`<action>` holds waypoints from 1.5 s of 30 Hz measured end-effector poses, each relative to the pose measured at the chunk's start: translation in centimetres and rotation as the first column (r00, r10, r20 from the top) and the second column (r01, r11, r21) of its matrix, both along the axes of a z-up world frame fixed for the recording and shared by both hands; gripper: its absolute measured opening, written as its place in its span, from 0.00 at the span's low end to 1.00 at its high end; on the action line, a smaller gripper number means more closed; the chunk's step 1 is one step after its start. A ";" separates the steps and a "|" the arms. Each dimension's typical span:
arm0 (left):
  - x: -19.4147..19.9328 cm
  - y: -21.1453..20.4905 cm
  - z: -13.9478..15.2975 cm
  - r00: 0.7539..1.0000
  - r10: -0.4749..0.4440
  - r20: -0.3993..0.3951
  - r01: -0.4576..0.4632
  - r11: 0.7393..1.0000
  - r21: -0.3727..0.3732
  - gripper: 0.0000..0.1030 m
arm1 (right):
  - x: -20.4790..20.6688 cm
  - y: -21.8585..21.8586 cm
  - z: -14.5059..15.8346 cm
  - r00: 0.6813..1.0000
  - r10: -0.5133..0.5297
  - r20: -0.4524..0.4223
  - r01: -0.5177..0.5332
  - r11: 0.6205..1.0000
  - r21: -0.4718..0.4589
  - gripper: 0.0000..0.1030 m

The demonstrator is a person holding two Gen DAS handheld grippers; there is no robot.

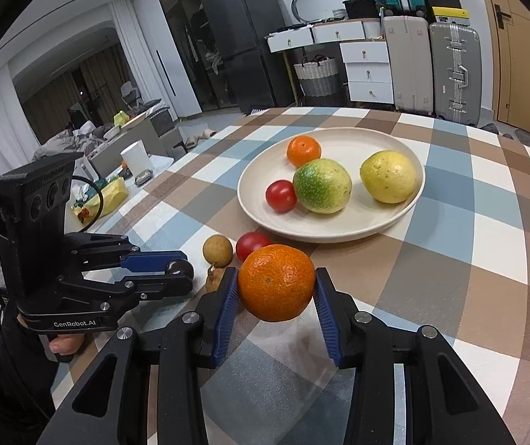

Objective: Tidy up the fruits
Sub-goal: 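Carry the orange with the right tool while the left tool grasps a dark plum, then lower the orange and dark plum onto the white plate and open both tools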

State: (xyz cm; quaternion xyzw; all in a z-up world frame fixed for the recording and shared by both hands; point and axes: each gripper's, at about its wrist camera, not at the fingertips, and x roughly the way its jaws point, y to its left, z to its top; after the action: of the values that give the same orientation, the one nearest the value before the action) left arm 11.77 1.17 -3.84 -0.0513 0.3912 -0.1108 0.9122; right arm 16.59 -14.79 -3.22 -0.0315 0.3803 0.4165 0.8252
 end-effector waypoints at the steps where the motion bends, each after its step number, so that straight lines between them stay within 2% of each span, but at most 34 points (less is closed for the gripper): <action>1: -0.1 0.1 0.2 1.000 0.005 0.012 -0.005 1.000 0.001 0.22 | 0.1 -0.2 0.2 1.000 -0.008 0.004 0.008 1.000 0.009 0.40; 12: 0.5 1.5 3.0 0.989 0.096 0.109 -0.094 0.995 -0.022 0.22 | 0.7 -1.9 1.8 0.993 -0.104 0.057 0.097 0.990 0.104 0.40; 20: 2.4 1.5 4.4 0.983 0.121 0.137 -0.119 0.993 -0.023 0.22 | 1.5 -2.6 1.8 0.984 -0.165 0.065 0.156 0.981 0.118 0.40; 25: 4.0 1.7 4.8 0.979 0.141 0.145 -0.139 0.990 -0.019 0.22 | 1.6 -2.0 1.8 0.983 -0.166 0.082 0.158 0.983 0.097 0.40; 35: 7.3 2.0 4.6 0.970 0.186 0.156 -0.185 0.983 -0.021 0.22 | 3.3 -1.2 2.9 0.972 -0.218 0.091 0.209 0.973 0.102 0.40; 45: 10.2 2.0 3.6 0.971 0.187 0.149 -0.188 0.982 -0.010 0.22 | 6.1 -0.1 3.0 0.959 -0.274 0.076 0.267 0.959 0.093 0.40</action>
State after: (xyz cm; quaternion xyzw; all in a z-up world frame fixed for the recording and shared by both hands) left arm 22.02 3.12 -0.23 -0.0775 0.3155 -0.0268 0.9454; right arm 22.73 -14.85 -0.20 0.0362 0.3269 0.3132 0.8909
